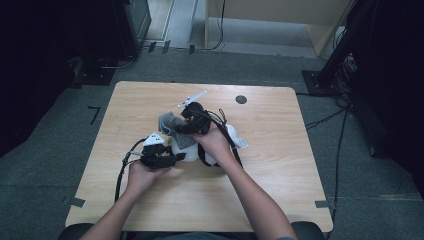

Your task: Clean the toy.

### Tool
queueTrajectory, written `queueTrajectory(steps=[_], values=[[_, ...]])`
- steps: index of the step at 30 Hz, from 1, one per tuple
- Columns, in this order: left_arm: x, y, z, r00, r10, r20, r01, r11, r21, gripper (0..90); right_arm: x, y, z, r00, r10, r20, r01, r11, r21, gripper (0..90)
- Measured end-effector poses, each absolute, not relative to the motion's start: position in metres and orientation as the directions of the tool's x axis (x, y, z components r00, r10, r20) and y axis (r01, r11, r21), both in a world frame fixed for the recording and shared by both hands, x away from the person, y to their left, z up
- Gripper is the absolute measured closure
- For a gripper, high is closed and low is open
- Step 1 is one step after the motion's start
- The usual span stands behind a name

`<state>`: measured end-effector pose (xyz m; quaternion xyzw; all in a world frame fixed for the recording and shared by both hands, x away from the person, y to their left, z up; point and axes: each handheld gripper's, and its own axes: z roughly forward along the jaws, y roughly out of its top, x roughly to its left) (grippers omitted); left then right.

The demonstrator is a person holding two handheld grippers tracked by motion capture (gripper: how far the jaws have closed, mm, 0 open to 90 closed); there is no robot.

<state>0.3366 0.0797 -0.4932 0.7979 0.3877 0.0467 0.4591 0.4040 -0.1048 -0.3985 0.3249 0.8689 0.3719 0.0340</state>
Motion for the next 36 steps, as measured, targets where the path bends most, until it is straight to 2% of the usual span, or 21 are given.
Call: queueTrajectory(steps=[2, 17, 36], values=[[0.337, 0.079, -0.493, 0.694, 0.663, -0.28, 0.576, -0.279, 0.768, 45.5, 0.407, -0.113, -0.402, -0.777, 0.594, 0.21, 0.554, 0.486, 0.676, 74.5], [0.337, 0.078, -0.491, 0.687, 0.667, -0.288, 0.586, -0.275, 0.762, 45.8, 0.42, -0.181, -0.404, -0.667, 0.719, 0.198, 0.634, 0.407, 0.657, 74.0], [0.338, 0.078, -0.492, 0.691, 0.661, -0.294, 0.585, -0.272, 0.764, 45.4, 0.416, -0.258, -0.408, -0.547, 0.798, 0.252, 0.69, 0.258, 0.677, 73.9]])
